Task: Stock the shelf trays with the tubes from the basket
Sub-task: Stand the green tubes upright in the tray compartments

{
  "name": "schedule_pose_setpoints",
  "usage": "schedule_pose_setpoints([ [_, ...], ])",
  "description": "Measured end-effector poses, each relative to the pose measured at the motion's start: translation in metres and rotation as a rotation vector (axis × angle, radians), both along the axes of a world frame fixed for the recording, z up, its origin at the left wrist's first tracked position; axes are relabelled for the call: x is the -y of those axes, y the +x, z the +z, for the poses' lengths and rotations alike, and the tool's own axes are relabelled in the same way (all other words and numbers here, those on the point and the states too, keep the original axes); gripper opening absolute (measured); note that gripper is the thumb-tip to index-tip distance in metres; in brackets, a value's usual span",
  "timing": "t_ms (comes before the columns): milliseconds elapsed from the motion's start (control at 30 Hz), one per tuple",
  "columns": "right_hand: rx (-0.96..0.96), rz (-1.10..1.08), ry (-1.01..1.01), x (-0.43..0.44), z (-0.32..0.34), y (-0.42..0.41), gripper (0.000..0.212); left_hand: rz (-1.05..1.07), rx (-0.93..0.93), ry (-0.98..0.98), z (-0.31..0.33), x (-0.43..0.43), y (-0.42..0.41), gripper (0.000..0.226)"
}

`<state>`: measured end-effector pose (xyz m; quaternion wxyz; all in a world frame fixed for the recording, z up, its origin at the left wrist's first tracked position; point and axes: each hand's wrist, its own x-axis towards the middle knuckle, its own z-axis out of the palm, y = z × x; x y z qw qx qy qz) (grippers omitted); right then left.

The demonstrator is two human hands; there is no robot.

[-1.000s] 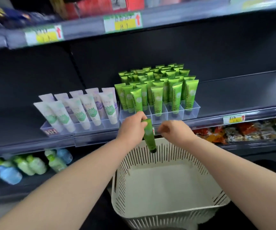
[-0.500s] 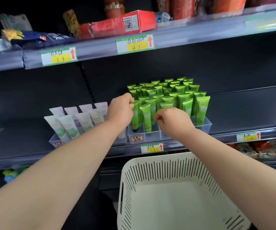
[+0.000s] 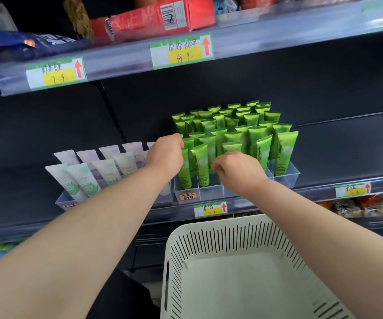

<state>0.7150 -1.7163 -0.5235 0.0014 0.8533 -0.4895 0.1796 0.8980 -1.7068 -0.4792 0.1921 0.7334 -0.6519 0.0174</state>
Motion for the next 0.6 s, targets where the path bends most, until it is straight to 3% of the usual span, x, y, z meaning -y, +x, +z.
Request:
schedule_pose_setpoints([
  [333,-0.039,-0.076,0.043,-0.012,0.002,-0.025,0.029,-0.066,-0.019,-0.048,0.017,-0.016,-0.019,0.024],
  [600,-0.012,-0.226,0.03,-0.026,0.012,-0.087,0.031,-0.235,-0.082,-0.031,0.031,-0.015,-0.083,0.015],
])
